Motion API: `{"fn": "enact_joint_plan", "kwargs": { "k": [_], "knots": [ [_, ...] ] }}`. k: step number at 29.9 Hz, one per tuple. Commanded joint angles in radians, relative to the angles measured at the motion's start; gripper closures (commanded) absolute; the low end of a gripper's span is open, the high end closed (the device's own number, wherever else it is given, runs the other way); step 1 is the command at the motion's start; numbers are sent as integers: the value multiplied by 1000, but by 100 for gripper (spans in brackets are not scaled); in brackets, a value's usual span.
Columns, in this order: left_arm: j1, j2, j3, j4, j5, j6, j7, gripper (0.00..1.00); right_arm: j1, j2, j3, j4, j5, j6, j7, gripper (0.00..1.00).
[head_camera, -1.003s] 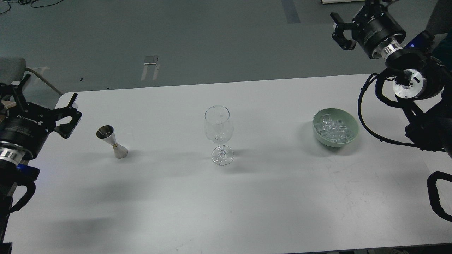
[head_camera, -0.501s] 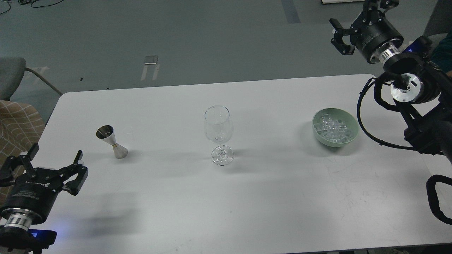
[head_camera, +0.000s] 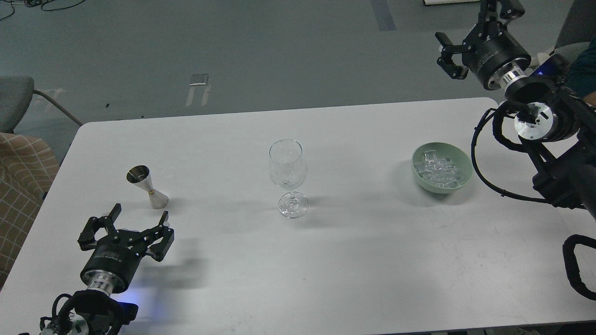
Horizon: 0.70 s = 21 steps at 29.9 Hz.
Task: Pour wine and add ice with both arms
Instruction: 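Lower the left gripper to the metal jigger and close on it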
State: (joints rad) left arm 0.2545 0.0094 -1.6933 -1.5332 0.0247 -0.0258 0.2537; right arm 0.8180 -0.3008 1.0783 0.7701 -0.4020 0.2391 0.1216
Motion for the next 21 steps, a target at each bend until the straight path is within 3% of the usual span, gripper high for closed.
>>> {"fn": "enact_joint_plan", "kwargs": {
  "k": [1, 21],
  "knots": [
    [-66, 1, 0, 77, 7, -2, -4, 1, 0, 0, 0, 0, 0, 0, 1, 0],
    [-313, -9, -19, 341, 77, -10, -39, 1, -36, -1, 3, 20, 0, -11, 1, 0]
  ]
}}
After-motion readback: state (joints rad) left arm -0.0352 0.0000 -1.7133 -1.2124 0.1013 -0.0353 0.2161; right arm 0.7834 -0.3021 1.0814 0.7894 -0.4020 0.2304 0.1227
